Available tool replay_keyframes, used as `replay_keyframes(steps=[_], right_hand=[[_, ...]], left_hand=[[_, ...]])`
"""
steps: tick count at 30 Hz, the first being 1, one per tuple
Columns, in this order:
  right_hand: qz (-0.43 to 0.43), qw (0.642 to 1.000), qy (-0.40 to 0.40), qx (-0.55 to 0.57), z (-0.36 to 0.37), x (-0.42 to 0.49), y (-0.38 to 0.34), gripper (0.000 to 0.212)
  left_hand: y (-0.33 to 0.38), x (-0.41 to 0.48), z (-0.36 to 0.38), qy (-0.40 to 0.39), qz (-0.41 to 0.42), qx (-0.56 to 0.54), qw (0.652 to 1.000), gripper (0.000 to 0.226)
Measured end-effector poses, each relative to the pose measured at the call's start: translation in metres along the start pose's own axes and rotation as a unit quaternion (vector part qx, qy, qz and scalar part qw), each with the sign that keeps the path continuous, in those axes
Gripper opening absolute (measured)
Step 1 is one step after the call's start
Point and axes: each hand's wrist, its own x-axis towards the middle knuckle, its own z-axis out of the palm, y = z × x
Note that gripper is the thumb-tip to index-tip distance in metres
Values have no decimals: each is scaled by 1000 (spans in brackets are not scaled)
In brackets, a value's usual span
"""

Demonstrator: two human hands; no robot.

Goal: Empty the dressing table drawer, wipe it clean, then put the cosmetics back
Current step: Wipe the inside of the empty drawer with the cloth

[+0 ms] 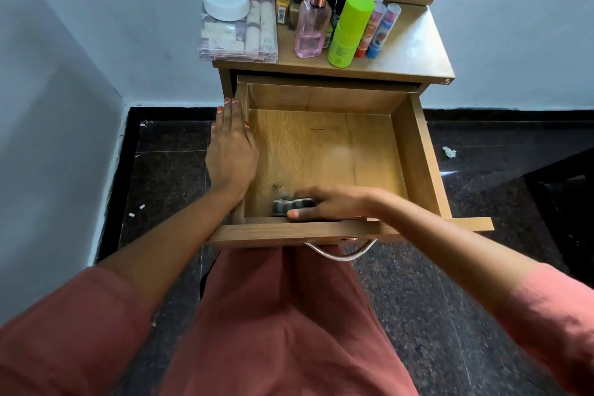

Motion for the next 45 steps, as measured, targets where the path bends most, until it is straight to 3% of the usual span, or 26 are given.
replay_keyframes(steps=[3,7,12,17,23,29,34,39,45], right_hand=[[77,997,-12,16,-14,-26,34,10],[174,985,-2,11,-29,-61,70,53],[207,976,27,-55,-24,-58,74,47],[180,981,23,-61,-18,-47,52,50],[69,996,11,-50,0,-6,9,41],[76,996,20,31,-5,-21,32,37],[156,987,26,37,-18,-50,67,51],[200,979,18,-12,-28,-57,84,53],[144,983,14,-117,-56,-49,70,32]], left_hand=[[0,0,1,0,0,-5,1000,47],[0,0,1,4,1,-13,1000,47],[-1,-1,2,2,-3,-9,1000,47],[-1,0,3,3,-2,-3,1000,47],[-1,0,2,0,-4,2,1000,47],[-1,1,3,-5,-6,-4,1000,47],[-2,2,3,-5,-9,-11,1000,47],[-1,2,4,-2,-13,-14,1000,47],[-2,3,4,-1,-11,-6,1000,47]])
